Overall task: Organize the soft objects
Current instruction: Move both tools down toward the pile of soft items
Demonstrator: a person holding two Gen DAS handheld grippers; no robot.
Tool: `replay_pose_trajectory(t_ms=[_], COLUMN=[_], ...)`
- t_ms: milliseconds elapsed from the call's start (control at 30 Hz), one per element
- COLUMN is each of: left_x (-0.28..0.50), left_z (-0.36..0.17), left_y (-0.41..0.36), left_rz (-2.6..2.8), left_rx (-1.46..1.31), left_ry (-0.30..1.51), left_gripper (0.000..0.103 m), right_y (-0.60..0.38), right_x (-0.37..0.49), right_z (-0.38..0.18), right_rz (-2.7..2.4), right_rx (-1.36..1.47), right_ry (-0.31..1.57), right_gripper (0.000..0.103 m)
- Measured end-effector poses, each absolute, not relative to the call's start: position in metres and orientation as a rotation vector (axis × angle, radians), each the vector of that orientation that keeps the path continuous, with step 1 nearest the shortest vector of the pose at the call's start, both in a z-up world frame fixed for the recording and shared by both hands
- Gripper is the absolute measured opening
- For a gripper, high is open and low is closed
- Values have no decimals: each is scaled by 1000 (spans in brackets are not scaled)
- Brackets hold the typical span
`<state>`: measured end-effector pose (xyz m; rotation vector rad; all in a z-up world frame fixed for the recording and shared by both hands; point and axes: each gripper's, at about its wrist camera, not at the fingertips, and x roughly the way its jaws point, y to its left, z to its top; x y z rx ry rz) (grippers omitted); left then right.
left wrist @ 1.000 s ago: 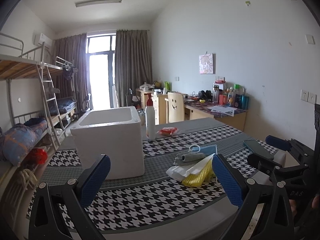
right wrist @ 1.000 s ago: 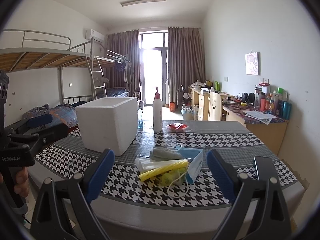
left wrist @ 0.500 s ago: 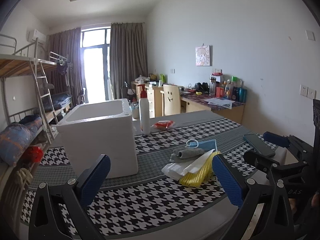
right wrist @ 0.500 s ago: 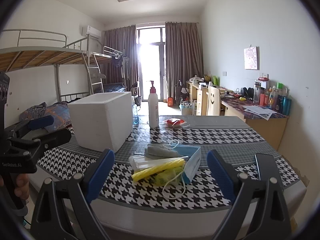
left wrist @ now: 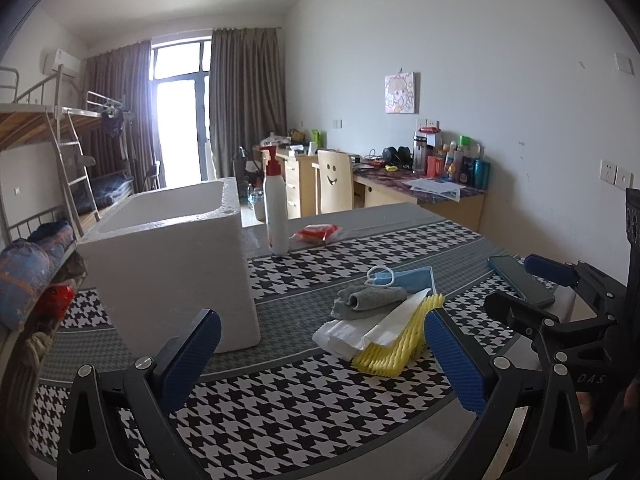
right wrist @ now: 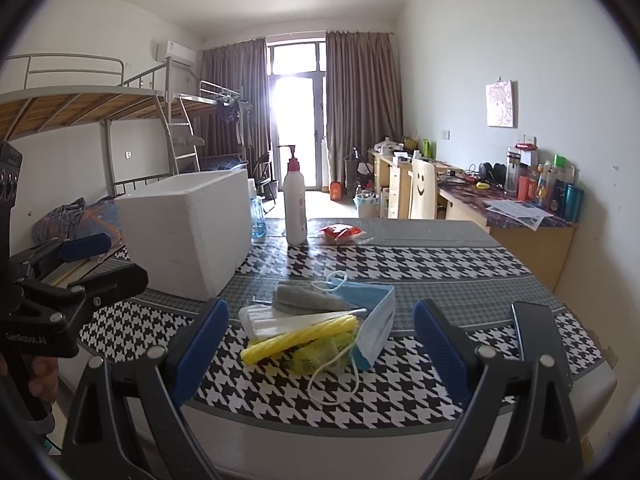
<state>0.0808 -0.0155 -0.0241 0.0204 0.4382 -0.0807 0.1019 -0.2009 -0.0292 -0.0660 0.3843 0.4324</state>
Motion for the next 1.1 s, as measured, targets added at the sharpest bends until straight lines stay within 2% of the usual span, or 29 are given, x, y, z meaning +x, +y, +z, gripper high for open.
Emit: replay_pose_trajectory(t_ms=[1100], left_x=[182], left_z=[-56], left_y=[-50], left_rz=[-166], left_rx=[89], left_ry=[591], left_gripper=[102], right_y=[-221], right_x=[175], right_z=[-51], right_rz=[343], right_rx=[-41], right_ry=[534], right_gripper=[96])
